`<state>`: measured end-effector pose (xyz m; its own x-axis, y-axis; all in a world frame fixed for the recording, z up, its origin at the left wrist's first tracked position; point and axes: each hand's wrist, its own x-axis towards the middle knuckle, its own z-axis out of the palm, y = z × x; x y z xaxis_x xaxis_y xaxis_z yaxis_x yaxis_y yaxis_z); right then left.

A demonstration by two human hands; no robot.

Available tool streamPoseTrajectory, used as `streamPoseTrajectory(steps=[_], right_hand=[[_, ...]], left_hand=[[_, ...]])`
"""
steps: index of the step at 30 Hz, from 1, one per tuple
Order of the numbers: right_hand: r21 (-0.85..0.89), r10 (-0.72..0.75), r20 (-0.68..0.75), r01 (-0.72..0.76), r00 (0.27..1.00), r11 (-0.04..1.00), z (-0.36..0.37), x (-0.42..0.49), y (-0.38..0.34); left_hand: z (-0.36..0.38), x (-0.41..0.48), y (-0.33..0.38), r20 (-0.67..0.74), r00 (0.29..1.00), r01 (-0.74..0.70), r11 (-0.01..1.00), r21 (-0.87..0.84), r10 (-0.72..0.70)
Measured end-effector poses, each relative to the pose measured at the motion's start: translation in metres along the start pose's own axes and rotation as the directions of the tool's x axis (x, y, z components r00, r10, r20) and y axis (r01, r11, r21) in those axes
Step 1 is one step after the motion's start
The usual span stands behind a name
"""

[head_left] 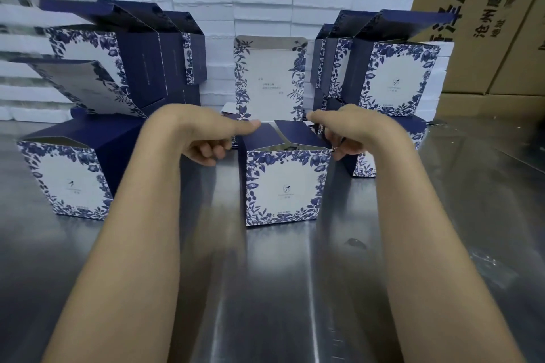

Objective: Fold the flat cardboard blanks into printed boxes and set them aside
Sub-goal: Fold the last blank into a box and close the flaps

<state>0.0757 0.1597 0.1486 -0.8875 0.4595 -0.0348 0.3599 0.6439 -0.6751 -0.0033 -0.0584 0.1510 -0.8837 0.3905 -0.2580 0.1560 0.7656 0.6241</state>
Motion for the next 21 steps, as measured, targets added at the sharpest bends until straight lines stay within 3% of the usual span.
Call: streamPoseTrajectory(steps=[3, 7, 14, 21], right_hand=[[-0.122, 0.044, 0.145, -0.027, 0.988, 0.992, -0.005, -0.009, 0.001], [-0.136, 0.042, 0.236, -0.010, 0.971, 0.991, 0.000, -0.010, 0.002], [-0.229, -0.043, 0.051, 0.053, 0.998, 0.972, 0.012, -0.005, -0.004], [-0.047, 0.013, 0.159, -0.005, 0.987, 0.999, 0.014, -0.002, 0.002]], left_hand=[[0.003, -0.008, 0.003, 0.121, 0.993, -0.016, 0.999, 0.048, 0.010], [0.006, -0.010, 0.007, 0.132, 0.990, -0.047, 0.998, 0.029, 0.043], [0.018, 0.000, 0.011, -0.045, 0.999, -0.030, 0.999, 0.021, 0.031], [0.017, -0.003, 0.011, -0.084, 0.996, -0.028, 0.998, 0.065, 0.033]])
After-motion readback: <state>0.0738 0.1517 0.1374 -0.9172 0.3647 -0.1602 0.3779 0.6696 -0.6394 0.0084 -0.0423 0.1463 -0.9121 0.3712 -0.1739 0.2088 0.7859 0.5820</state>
